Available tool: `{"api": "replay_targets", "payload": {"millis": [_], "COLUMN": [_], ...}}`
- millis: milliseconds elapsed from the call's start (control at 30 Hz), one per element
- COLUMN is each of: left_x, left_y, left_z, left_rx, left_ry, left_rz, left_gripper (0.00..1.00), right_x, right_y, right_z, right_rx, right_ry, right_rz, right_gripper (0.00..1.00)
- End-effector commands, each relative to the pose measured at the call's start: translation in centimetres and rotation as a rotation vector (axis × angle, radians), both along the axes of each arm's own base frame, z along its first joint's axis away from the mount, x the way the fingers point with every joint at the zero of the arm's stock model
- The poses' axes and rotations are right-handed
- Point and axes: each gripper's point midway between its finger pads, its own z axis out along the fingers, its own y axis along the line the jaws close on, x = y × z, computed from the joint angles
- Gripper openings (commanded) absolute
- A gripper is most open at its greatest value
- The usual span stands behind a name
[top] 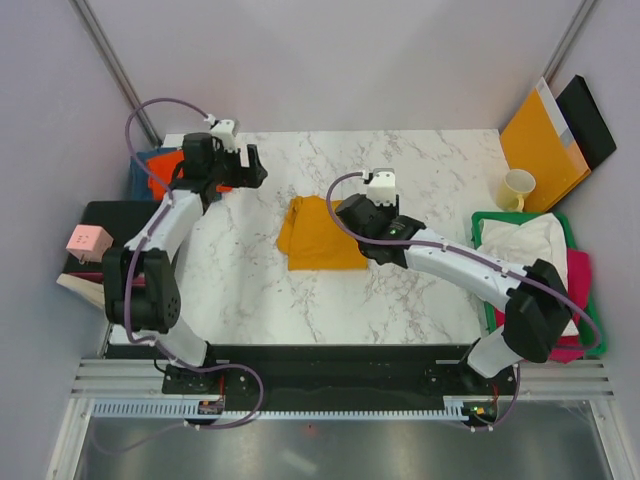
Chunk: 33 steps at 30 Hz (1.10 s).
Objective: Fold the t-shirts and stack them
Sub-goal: Put the neatly folded tshirt into the corner of the board with the left arm
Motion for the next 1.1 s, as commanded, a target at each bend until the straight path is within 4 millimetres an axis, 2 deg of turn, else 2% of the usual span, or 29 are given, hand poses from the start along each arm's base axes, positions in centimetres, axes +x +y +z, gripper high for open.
{"api": "replay_targets", "payload": {"millis": [0, 167, 200, 233, 300, 367, 400, 467, 500, 533, 600, 633, 867, 1033, 1067], "left_x": [-5.2, -7.6, -7.9, -8.3, -9.5, -10.4, -10.3, -10.7, -10.7, -10.7, -10.5, -10.2, -7.9, -7.4, -7.6], "left_y": [-4.2, -5.9, -6.2, -6.6, -7.7, -8.1, -8.5, -8.6, -8.7, -8.7, -8.9, -8.9, -8.4, -8.4, -8.4], "left_z": [-6.1, -6.4, -6.3, -6.1, -5.5, -5.8, -5.9, -7.0, -7.3, -7.6, -8.5, -8.3, -10.0, -12.4, -13.5], "left_rx": [-0.14, -0.191, -0.211, -0.233, -0.305, -0.335, -0.342, -0.335, -0.343, -0.345, -0.341, -0.337, -0.28, -0.233, -0.217], "left_ry": [0.474, 0.498, 0.503, 0.501, 0.5, 0.511, 0.505, 0.518, 0.52, 0.521, 0.538, 0.537, 0.554, 0.604, 0.632], "left_rz": [-0.213, -0.328, -0.336, -0.354, -0.401, -0.401, -0.392, -0.368, -0.365, -0.367, -0.374, -0.377, -0.314, -0.266, -0.254], "left_gripper": [1.0, 1.0, 1.0, 1.0, 1.0, 1.0, 1.0, 1.0, 1.0, 1.0, 1.0, 1.0, 1.0, 1.0, 1.0], "right_x": [0.8, 1.9, 2.3, 2.5, 3.1, 3.5, 4.0, 4.3, 4.9, 5.0, 5.6, 5.7, 6.4, 6.4, 6.2], "right_y": [2.8, 5.3, 6.0, 6.5, 7.6, 8.4, 9.1, 10.0, 10.6, 11.1, 11.8, 11.9, 11.5, 10.2, 10.0], "right_z": [-0.5, -3.6, -3.6, -4.8, -5.5, -7.1, -7.1, -9.0, -8.9, -10.4, -10.7, -11.6, -13.0, -13.9, -14.2], "right_rx": [0.031, 0.046, 0.063, 0.054, 0.077, 0.072, 0.092, 0.083, 0.092, 0.084, 0.098, 0.092, 0.123, 0.127, 0.124], "right_ry": [0.006, 0.051, 0.044, 0.063, 0.068, 0.09, 0.086, 0.115, 0.11, 0.134, 0.134, 0.146, 0.17, 0.195, 0.202], "right_rz": [0.064, 0.094, 0.102, 0.106, 0.115, 0.12, 0.128, 0.138, 0.137, 0.142, 0.139, 0.134, 0.105, 0.077, 0.074], "right_gripper": [0.45, 0.45, 0.45, 0.45, 0.44, 0.44, 0.44, 0.43, 0.43, 0.42, 0.42, 0.41, 0.41, 0.41, 0.41]}}
